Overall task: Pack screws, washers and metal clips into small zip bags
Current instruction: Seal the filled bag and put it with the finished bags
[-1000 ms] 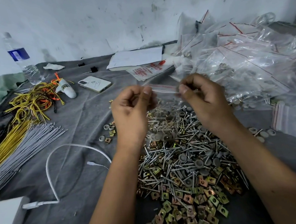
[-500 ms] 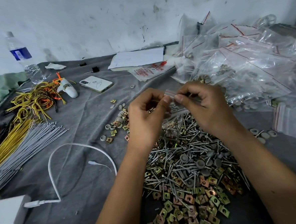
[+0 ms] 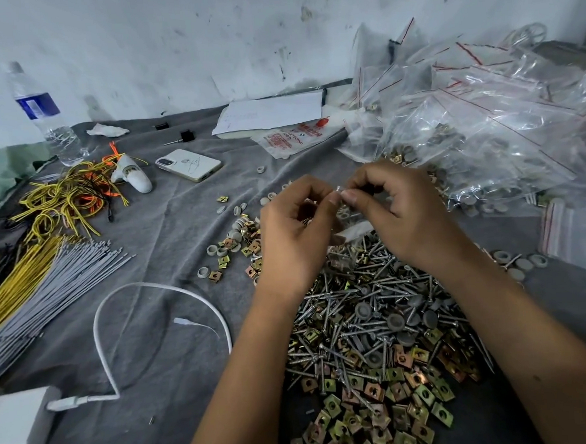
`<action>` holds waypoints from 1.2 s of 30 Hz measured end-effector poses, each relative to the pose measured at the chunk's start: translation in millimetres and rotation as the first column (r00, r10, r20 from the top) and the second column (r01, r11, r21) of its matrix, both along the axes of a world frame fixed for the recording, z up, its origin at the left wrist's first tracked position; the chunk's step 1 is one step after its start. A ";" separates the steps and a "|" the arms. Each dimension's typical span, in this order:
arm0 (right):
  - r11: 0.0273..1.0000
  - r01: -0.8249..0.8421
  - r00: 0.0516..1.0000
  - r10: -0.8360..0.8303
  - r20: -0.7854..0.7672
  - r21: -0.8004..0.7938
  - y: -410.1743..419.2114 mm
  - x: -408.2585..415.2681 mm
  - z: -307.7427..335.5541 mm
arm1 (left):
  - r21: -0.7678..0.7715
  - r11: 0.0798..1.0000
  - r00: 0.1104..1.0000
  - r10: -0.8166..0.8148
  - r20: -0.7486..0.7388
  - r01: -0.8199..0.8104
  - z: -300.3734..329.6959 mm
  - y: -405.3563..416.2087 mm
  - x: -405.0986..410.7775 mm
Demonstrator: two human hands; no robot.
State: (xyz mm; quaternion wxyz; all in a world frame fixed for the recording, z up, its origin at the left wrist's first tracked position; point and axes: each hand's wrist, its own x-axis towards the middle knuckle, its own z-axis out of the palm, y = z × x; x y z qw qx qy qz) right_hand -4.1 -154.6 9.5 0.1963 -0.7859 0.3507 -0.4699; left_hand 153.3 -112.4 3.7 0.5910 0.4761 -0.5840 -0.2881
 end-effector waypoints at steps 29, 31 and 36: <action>1.000 -0.019 0.998 0.019 -0.052 0.016 -0.2 -3.7 2.4 | -0.147 0.989 0.993 0.040 0.107 -0.024 -4.5 -4.4 2.3; 1.000 -0.006 0.998 0.006 -0.061 0.015 -0.7 -5.7 2.8 | -0.146 0.987 0.992 0.082 0.092 -0.068 -4.5 -5.0 4.7; 1.000 0.009 0.997 -0.010 -0.080 -0.006 0.7 -3.1 2.2 | -0.052 0.999 1.000 0.000 0.023 0.001 -4.5 -4.6 4.8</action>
